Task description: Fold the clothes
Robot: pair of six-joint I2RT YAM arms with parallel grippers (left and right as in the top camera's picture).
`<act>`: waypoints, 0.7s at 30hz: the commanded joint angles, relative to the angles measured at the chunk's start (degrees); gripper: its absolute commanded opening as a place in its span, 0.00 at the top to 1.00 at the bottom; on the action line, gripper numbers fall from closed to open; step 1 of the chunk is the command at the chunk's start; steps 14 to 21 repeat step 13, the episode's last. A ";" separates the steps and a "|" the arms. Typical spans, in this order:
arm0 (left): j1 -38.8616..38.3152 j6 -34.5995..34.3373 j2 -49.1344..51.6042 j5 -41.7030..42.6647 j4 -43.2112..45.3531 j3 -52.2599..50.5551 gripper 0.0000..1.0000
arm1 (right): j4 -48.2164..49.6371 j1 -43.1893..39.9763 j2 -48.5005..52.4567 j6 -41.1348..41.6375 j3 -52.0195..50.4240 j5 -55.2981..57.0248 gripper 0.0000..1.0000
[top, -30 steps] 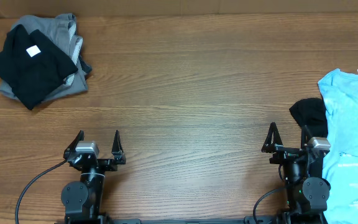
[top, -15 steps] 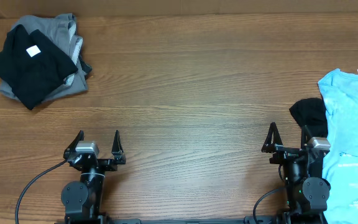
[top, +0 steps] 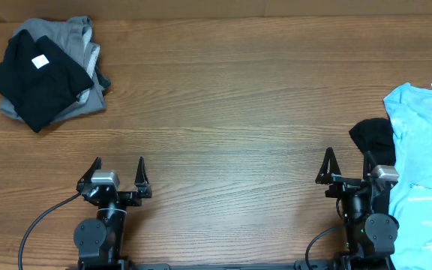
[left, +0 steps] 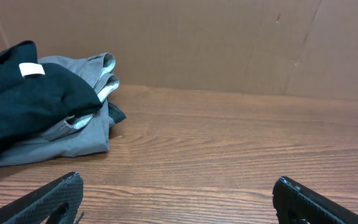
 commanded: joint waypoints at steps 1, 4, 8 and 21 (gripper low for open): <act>0.44 0.46 -0.55 -0.81 -0.17 -0.20 0.00 | 0.31 -0.17 -0.68 -0.22 -0.59 0.09 0.00; 0.44 0.46 -0.55 -0.79 -0.17 -0.20 0.00 | 0.31 -0.17 -0.68 -0.22 -0.59 0.09 0.00; 0.44 0.46 -0.55 -0.81 -0.17 -0.20 0.00 | 0.31 -0.17 -0.68 -0.20 -0.59 0.09 0.00; 0.44 0.46 -0.55 -0.81 -0.17 -0.20 0.00 | 0.31 -0.17 -0.68 -0.22 -0.59 0.09 0.00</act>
